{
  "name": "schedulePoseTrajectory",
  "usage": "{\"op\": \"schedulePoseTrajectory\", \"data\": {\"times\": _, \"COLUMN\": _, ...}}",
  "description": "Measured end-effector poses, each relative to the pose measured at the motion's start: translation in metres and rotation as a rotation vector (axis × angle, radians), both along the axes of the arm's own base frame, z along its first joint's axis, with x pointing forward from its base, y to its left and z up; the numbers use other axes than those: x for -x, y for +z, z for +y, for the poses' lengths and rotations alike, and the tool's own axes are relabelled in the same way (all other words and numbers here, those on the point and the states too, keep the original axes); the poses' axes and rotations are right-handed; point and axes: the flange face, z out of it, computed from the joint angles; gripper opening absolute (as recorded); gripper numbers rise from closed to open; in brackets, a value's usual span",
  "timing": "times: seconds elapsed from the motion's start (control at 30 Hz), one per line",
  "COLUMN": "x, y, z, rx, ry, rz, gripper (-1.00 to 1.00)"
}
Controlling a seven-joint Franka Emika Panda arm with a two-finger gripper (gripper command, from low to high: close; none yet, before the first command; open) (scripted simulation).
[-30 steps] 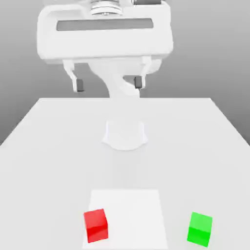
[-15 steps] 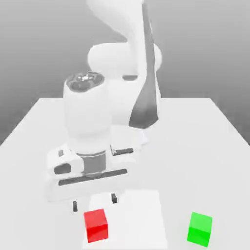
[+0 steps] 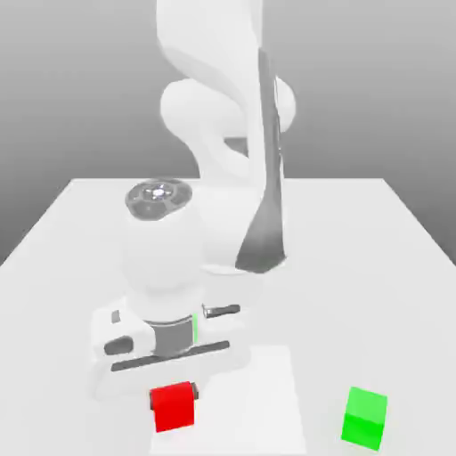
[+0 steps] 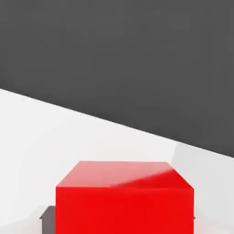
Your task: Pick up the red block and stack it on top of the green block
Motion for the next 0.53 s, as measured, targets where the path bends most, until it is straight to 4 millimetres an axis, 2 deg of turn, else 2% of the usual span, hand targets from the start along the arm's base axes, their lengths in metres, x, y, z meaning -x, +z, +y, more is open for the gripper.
{"op": "schedulePoseTrajectory", "data": {"times": 0.03, "x": -0.004, "y": 0.007, "z": 0.019, "rx": -0.002, "ry": 0.055, "rz": 0.001, "gripper": -1.00}}
{"op": "schedulePoseTrajectory", "data": {"times": 0.13, "x": -0.014, "y": 0.020, "z": 0.093, "rx": -0.006, "ry": 0.263, "rz": 0.002, "gripper": -1.00}}
{"op": "schedulePoseTrajectory", "data": {"times": 0.27, "x": -0.007, "y": 0.032, "z": 0.191, "rx": -0.004, "ry": 0.536, "rz": 0.002, "gripper": -1.00}}
{"op": "schedulePoseTrajectory", "data": {"times": 0.33, "x": -0.002, "y": 0.017, "z": 0.234, "rx": 0.000, "ry": 0.656, "rz": 0.001, "gripper": -1.00}}
{"op": "schedulePoseTrajectory", "data": {"times": 0.4, "x": 0.001, "y": -0.008, "z": 0.248, "rx": 0.000, "ry": 0.694, "rz": 0.001, "gripper": -1.00}}
{"op": "schedulePoseTrajectory", "data": {"times": 0.43, "x": 0.002, "y": -0.017, "z": 0.250, "rx": 0.000, "ry": 0.700, "rz": 0.001, "gripper": 1.00}}
{"op": "schedulePoseTrajectory", "data": {"times": 0.53, "x": 0.002, "y": -0.017, "z": 0.250, "rx": 0.000, "ry": 0.700, "rz": 0.001, "gripper": 1.00}}
